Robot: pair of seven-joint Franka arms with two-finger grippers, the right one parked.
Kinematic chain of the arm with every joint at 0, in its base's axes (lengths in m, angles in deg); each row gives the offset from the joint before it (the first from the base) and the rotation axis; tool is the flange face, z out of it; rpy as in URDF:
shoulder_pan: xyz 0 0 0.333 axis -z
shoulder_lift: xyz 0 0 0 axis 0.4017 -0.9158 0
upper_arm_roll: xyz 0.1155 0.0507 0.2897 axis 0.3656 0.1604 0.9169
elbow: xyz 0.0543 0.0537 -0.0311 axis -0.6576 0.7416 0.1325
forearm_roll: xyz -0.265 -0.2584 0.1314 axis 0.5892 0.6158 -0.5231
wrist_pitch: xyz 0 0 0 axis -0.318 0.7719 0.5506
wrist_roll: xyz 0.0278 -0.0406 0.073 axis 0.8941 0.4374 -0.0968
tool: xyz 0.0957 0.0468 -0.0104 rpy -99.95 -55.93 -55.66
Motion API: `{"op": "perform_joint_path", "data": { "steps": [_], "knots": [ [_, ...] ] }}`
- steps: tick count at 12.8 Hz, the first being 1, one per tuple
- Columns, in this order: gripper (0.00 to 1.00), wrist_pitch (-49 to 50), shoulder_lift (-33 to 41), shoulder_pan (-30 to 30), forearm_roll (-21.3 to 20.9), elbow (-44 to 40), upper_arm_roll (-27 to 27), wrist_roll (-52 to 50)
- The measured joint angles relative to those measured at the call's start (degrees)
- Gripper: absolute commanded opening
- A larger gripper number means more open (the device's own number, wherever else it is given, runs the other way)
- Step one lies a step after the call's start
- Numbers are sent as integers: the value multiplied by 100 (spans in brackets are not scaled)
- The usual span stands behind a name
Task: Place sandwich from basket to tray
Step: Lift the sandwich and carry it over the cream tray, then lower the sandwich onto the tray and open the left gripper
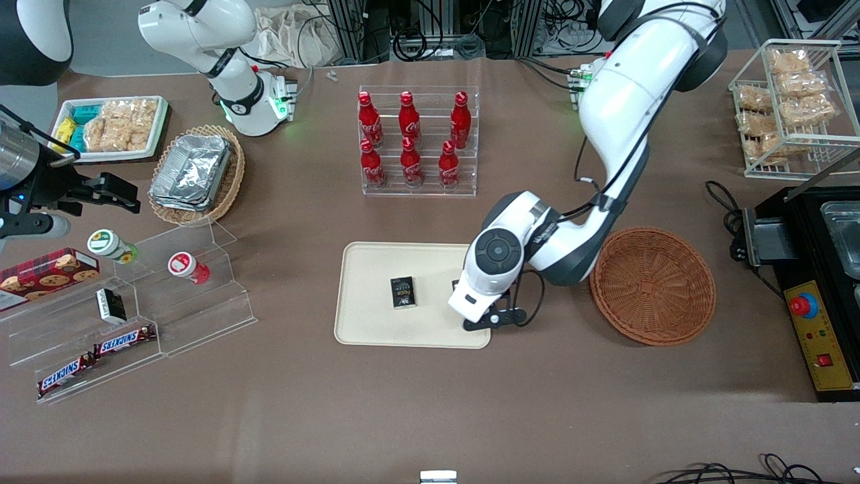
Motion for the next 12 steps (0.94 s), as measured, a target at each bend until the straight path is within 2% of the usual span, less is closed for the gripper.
{"op": "perform_joint_path", "data": {
  "steps": [1, 2, 3, 4, 12],
  "knots": [
    [20, -105, -119, 25, -11, -31, 1, 10],
    [29, -137, -190, 26, -12, -48, 4, 23],
    [69, -139, -230, 25, -12, -65, 14, 37],
    [100, -139, -243, 24, -12, -78, 20, 50],
    [100, 52, -130, 14, -34, -307, 22, 57]
  ]
}}
